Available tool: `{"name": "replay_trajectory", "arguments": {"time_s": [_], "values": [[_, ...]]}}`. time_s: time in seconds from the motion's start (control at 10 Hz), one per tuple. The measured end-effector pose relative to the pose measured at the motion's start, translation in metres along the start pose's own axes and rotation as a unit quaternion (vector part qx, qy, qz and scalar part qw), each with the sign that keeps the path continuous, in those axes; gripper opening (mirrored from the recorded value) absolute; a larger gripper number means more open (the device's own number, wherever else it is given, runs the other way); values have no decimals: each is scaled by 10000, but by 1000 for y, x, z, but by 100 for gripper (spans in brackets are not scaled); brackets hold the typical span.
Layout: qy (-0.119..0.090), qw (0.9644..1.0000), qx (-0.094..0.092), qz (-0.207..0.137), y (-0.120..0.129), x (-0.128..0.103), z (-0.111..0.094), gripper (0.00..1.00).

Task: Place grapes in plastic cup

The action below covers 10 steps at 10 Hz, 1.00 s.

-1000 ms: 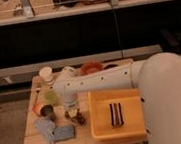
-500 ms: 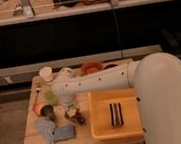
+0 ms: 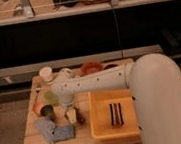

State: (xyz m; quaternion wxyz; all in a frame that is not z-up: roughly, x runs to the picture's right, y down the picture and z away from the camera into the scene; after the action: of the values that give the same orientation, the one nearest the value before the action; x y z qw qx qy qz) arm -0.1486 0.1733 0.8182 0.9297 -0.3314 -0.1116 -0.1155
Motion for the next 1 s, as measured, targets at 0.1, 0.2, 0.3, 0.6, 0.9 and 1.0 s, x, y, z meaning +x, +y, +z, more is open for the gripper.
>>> {"name": "replay_trajectory", "arguments": {"time_s": [0.1, 0.2, 0.3, 0.6, 0.9, 1.0], "values": [[-9, 10000, -19, -29, -2, -1, 4, 78], [-28, 10000, -53, -79, -4, -2, 10, 78], [-48, 9999, -85, -125, -5, -4, 15, 78], [-102, 9993, -242, -256, -3, -3, 32, 57], [-177, 9990, -295, -288, 0, 2, 34, 27], [-166, 9988, -323, -327, 1, 1, 35, 15]]}}
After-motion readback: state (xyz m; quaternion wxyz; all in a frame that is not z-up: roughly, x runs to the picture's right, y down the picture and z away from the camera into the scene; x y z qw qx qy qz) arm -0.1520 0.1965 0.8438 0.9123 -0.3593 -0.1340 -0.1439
